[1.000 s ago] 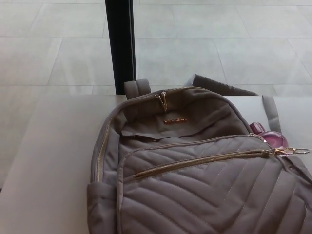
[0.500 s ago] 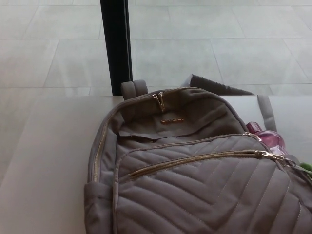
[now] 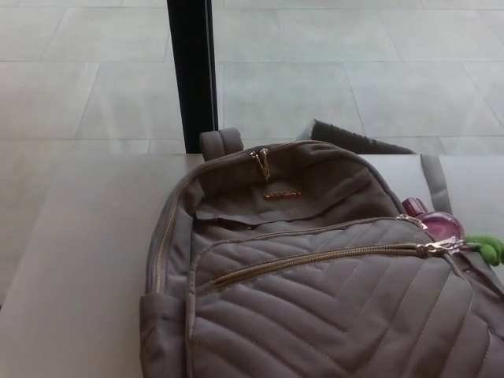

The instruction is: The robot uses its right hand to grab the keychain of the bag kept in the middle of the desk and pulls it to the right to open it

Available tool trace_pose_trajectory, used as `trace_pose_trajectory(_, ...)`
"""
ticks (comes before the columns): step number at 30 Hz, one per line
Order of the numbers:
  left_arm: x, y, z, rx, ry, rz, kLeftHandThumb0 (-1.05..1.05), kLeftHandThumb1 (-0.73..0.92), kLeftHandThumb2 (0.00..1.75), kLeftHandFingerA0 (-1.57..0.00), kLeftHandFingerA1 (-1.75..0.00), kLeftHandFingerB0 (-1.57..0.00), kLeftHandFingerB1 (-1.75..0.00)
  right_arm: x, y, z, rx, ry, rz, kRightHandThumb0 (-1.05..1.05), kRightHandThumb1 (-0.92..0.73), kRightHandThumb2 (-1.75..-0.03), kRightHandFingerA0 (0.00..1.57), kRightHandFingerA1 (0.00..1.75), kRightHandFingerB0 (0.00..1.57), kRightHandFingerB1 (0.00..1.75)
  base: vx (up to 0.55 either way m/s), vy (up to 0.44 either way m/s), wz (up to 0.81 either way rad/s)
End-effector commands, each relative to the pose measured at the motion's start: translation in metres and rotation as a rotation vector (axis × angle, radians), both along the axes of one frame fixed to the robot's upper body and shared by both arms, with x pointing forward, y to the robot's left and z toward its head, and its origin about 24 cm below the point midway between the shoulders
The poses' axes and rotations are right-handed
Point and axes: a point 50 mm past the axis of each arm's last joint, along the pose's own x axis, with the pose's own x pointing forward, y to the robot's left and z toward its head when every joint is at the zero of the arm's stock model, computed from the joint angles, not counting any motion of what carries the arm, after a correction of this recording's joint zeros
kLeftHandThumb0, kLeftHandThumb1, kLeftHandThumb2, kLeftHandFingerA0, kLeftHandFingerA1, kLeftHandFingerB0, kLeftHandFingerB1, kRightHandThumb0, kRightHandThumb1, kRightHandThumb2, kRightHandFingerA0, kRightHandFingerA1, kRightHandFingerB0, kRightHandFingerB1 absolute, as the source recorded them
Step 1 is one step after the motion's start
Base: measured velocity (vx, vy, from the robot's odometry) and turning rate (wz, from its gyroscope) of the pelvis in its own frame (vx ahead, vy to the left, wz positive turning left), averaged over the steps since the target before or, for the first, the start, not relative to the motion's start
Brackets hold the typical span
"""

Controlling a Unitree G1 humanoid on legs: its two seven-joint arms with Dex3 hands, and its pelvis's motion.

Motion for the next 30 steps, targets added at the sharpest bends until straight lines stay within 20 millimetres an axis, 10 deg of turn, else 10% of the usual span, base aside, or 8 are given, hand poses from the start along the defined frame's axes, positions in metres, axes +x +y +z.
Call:
trace_pose_trajectory(1,-0.001,0.002,0.001,0.003,-0.001,-0.004,-0.75,0.92,0.73,-0.84,-0.89,-0.66,-0.55,-0.020,-0.044,0.004,0.104,-0.028,-0.252,-1.05,-0.60,-1.00,0.00,0.12,0.00,0.00,0.00,0.000,0.00)
trace_pose_trajectory(5,-0.002,0.002,0.001,0.003,0.003,0.002,-0.69,0.77,1.20,-0.81,-0.89,-0.73,-0.72,-0.065,-0.100,-0.014,0.401,-0.219,-0.548,-1.05,-0.61,-0.94,0.00,0.24,0.00,0.11,0.00,0.000,0.00)
trace_pose_trajectory(6,-0.003,0.003,0.002,0.009,0.000,0.001,-0.78,0.92,0.73,-0.84,-0.89,-0.72,-0.59,-0.076,-0.111,-0.023,0.478,-0.242,-0.655,-1.05,-0.62,-0.93,0.00,0.22,0.00,0.15,0.00,0.000,0.00)
trace_pose_trajectory(16,-0.006,0.001,-0.001,0.009,0.023,0.008,-0.67,0.76,1.19,-0.81,-0.86,-0.73,-0.72,-0.184,-0.153,-0.111,1.069,-0.643,-1.349,-0.45,-0.67,-0.61,0.00,0.42,0.00,0.22,0.00,0.000,0.00)
trace_pose_trajectory(17,-0.003,0.003,0.001,0.012,0.017,0.002,-0.79,0.92,0.73,-0.81,-0.86,-0.72,-0.59,-0.190,-0.152,-0.120,1.080,-0.630,-1.405,-0.45,-0.67,-0.60,0.00,0.62,0.00,0.30,0.00,0.000,0.00)
trace_pose_trajectory(18,-0.002,0.004,0.001,0.009,0.021,0.004,-0.74,0.80,1.22,-0.80,-0.85,-0.65,-0.69,-0.198,-0.151,-0.129,1.099,-0.598,-1.451,-0.47,-0.66,-0.59,0.00,0.61,0.00,0.28,0.00,0.000,0.00)
trace_pose_trajectory(19,-0.002,0.005,0.002,0.005,0.021,0.011,-0.79,0.92,0.73,-0.78,-0.82,-0.58,-0.49,-0.206,-0.150,-0.136,1.083,-0.580,-1.488,-0.38,-0.58,-0.58,0.86,1.38,0.00,0.49,0.00,0.000,0.00)
trace_pose_trajectory(30,-0.004,0.012,0.005,0.016,0.051,0.050,-0.71,0.78,1.21,-0.80,-0.84,-0.64,-0.68,-0.244,-0.134,-0.173,0.771,-0.044,-1.429,-0.38,-0.57,-0.57,0.90,1.03,0.35,0.54,0.00,0.000,0.00)
